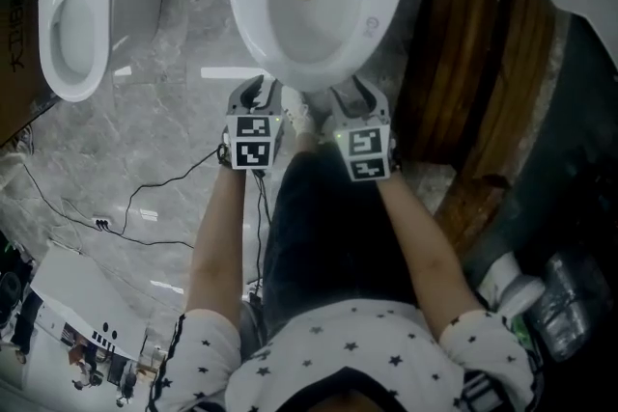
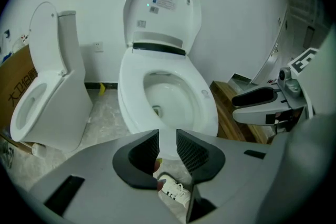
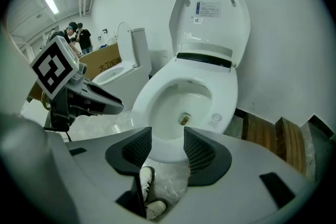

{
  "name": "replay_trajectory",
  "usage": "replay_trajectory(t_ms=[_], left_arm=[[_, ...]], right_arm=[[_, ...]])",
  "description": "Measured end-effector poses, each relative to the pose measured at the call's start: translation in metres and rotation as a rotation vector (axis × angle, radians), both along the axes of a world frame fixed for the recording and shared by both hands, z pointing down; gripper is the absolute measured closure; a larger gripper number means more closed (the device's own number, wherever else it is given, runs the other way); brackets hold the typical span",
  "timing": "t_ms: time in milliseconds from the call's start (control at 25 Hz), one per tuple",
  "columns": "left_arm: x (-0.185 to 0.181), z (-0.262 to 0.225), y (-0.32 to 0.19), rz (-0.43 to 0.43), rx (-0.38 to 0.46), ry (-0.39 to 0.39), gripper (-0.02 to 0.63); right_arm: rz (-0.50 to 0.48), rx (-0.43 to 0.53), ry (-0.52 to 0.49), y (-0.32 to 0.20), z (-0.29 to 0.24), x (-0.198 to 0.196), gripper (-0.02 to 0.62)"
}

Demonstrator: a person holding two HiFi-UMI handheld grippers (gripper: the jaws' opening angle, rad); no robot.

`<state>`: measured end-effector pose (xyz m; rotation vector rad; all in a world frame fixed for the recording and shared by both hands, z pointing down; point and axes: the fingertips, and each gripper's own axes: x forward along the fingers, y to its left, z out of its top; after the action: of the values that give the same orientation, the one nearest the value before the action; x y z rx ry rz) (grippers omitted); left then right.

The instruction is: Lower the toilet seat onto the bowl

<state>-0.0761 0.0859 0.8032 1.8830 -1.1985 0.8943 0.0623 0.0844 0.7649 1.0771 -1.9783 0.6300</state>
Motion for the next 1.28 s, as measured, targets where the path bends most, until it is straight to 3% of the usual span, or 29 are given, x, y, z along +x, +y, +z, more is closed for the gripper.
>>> replay_trajectory(t_ms=[400,960,1280], left_arm=[[-0.002,-0.102,-0.029,-0.041,0.114,0.005,0.582],[0.013,-0.225,-0.048,-0.061,0.236,0.045,0.6],[0.029,-0.287,-0.045,-0.068,0.307,0.072,0.603]], right_arm=[[0.027,0.101,-0.068,-0.033,-0.098,-0.01,0.494],[0.069,0.218,-0.106,-0.049,-0.211,-0.002,0.575],[0.056,0.307,-0.153,-0.052,-0.279,0.004,0.586]])
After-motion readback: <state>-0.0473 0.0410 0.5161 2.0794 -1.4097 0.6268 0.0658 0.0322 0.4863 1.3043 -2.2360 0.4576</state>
